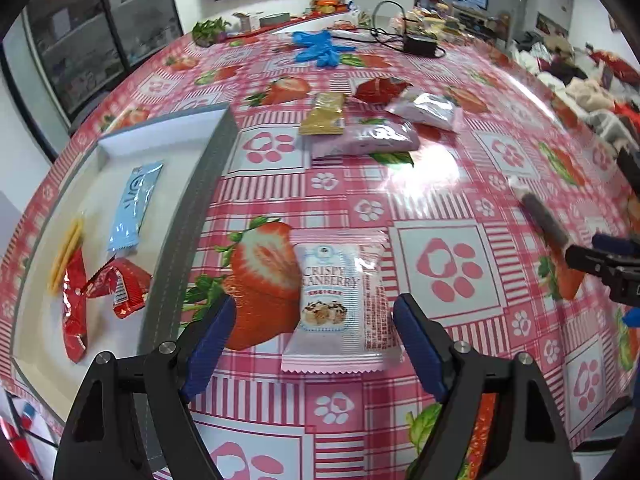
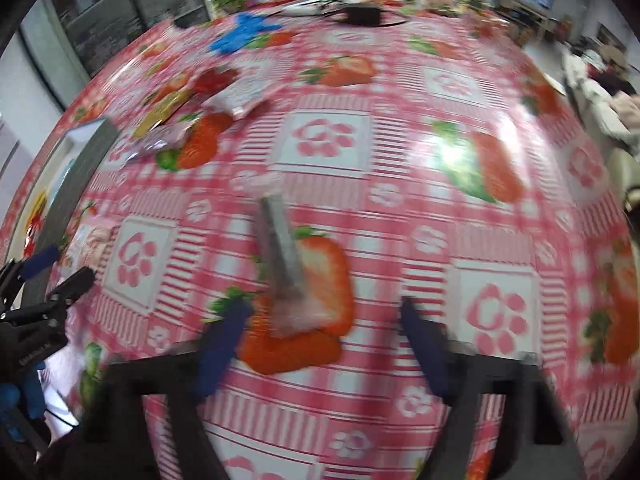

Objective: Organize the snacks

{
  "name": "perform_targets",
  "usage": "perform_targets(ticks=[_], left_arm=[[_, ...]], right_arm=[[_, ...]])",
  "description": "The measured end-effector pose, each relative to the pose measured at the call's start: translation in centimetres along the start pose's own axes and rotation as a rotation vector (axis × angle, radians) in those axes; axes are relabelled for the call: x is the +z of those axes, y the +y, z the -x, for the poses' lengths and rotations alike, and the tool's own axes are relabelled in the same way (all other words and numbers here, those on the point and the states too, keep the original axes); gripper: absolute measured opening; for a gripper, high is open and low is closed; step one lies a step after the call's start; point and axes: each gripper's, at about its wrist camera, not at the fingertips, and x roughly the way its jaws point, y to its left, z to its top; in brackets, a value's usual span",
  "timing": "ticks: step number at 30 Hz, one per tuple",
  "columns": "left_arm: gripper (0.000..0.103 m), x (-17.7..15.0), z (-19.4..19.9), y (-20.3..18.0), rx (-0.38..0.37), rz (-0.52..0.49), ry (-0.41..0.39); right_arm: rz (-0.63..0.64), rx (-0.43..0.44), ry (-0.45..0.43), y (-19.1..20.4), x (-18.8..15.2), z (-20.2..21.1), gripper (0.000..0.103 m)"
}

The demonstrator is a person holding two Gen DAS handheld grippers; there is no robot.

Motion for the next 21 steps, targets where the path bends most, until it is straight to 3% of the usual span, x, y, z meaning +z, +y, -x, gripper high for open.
perform_targets(ticks=[4, 7, 9, 11, 14, 21], left_arm=[[0.084, 0.2, -0.4, 0.9, -0.038, 0.051, 0.027], [0.084, 0.3, -1.0, 0.6, -0.026, 0.072, 0.034], [0.084, 0.4, -1.7, 0.1, -0.03, 0.077, 0.043], [0.088, 0.4, -1.9, -0.6, -0.005, 0.052, 0.017], [0.102, 0.5, -2.4, -1.1, -0.021, 0.037, -0.005], [0.103, 0.0, -2.6, -1.3, -0.027, 0.027, -0.071]], right_arm=[[-0.001, 0.009, -0.021, 0.5, 1.0, -0.4, 0.083], [0.026, 0.016, -0.015, 1.6, 2.0, -1.6, 0.083], [0.042, -0.01, -0.02, 2.5, 2.4, -2.4, 0.094], [0.049, -0.015, -0.026, 3.0, 2.4, -2.9, 0.103], [0.092, -0.054, -0.052, 3.8, 2.0, -3.1, 0.103], [0.104, -0.044, -0.143, 3.7, 0.9, -2.9, 0.103]])
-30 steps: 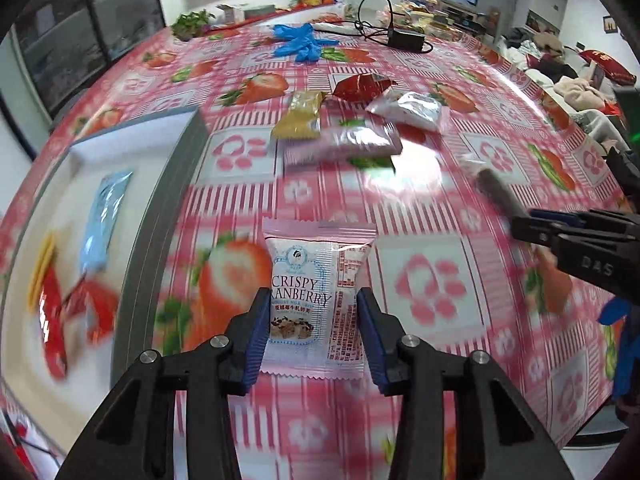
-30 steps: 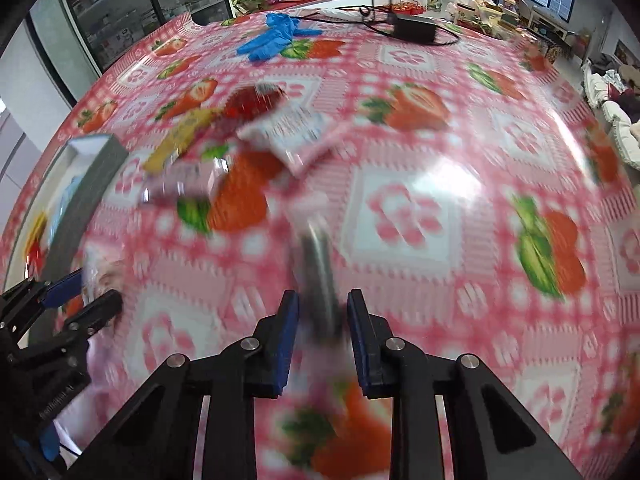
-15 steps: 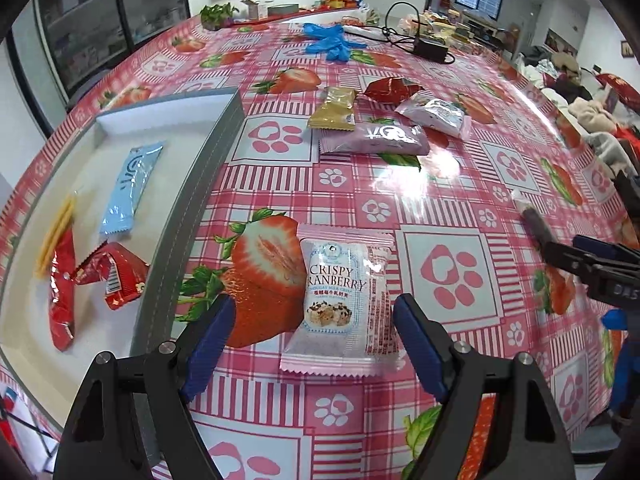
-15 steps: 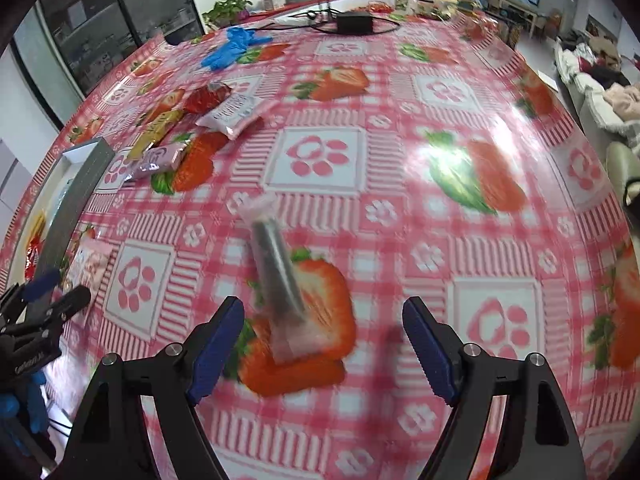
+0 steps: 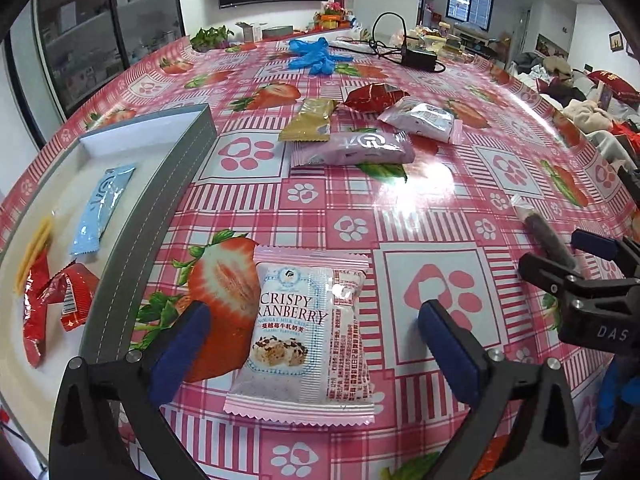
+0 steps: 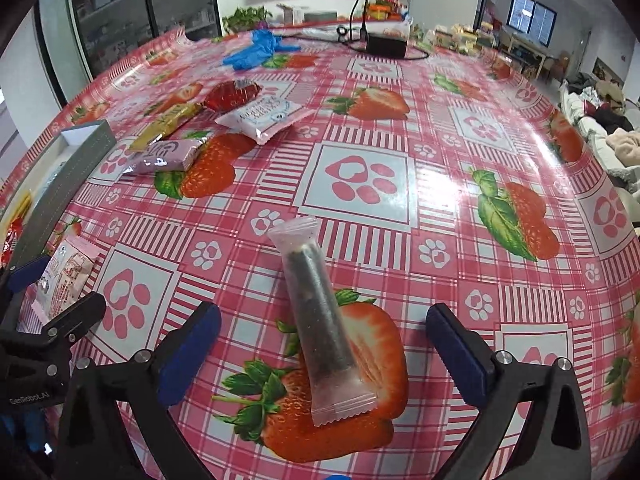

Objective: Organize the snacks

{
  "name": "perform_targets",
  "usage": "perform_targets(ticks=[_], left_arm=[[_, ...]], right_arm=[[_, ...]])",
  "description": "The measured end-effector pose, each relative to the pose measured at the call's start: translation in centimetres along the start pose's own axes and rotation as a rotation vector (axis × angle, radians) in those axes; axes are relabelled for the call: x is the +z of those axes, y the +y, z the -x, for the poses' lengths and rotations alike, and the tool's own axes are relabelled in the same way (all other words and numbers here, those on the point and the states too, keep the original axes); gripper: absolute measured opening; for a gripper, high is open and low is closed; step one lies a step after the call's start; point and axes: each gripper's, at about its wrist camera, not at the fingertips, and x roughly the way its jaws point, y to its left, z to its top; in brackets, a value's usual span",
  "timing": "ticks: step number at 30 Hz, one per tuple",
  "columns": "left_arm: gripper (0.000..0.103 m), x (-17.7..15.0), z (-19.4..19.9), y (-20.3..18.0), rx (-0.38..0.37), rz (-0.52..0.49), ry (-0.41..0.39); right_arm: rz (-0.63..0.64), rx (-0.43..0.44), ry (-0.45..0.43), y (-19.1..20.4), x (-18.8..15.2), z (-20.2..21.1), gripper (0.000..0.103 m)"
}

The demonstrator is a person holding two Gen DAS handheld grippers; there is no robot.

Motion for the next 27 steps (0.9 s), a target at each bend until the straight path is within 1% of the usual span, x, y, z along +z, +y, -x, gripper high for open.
perform_targets(ticks=[27], left_arm=[[0.103, -0.09, 0.05, 0.01, 0.0, 0.001, -0.006]], right_arm=[[0.0, 0.0, -0.011, -0.07, -0.1, 0.13, 0.103]])
